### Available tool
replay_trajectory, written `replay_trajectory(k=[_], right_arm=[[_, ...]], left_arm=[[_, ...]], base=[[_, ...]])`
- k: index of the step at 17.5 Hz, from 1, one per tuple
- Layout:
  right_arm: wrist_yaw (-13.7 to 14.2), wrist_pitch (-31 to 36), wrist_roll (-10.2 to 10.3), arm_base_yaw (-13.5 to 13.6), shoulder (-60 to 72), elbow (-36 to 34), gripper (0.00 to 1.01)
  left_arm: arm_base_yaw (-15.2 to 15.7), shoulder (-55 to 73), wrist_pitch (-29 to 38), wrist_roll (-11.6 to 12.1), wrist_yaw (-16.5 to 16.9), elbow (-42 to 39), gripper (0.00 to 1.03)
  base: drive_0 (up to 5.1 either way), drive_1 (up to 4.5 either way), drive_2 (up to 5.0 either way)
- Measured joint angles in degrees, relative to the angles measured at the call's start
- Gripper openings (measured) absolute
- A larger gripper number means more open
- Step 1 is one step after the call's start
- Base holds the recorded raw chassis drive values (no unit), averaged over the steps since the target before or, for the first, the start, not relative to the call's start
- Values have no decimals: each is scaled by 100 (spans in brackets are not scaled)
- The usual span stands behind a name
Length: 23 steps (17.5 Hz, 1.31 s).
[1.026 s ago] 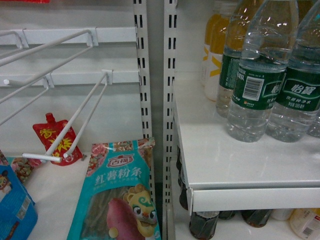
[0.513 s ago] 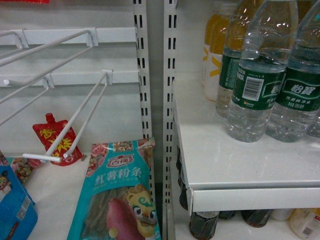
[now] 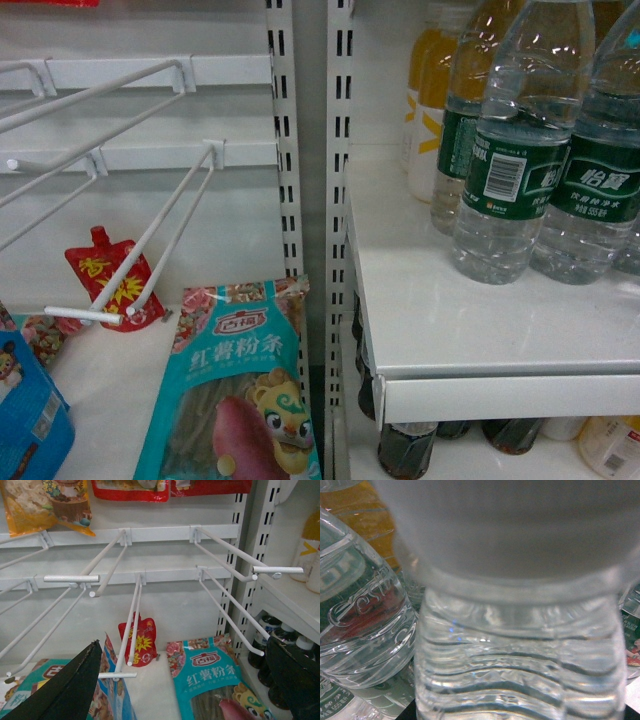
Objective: Move water from second to third shelf
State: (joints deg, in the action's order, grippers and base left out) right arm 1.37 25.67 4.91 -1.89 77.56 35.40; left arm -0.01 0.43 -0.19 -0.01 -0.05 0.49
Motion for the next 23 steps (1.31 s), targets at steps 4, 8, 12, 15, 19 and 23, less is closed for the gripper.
replay_trajectory(k=[4,8,12,15,19,23], right_arm=[[-131,-20,-11,-39,0,-2,59],[-278,9,-7,-39,2,-2,100],[-345,-39,-48,-42,-46,-2,98],[-367,92,-398,-42,-247,-103,98],[-382,48,-868,-122,-621,-348,98],[-525,-306,-883,-319,-1338,-723,98]], left_arm=[[0,0,-2,0,0,0,98],[0,0,0,0,0,0,98],[0,0,-2,0,0,0,98],[0,0,0,0,0,0,98],[0,0,-2,0,0,0,98],[0,0,0,0,0,0,98]], base=[[0,0,0],[0,0,0],[0,0,0],[0,0,0],[0,0,0],[0,0,0]])
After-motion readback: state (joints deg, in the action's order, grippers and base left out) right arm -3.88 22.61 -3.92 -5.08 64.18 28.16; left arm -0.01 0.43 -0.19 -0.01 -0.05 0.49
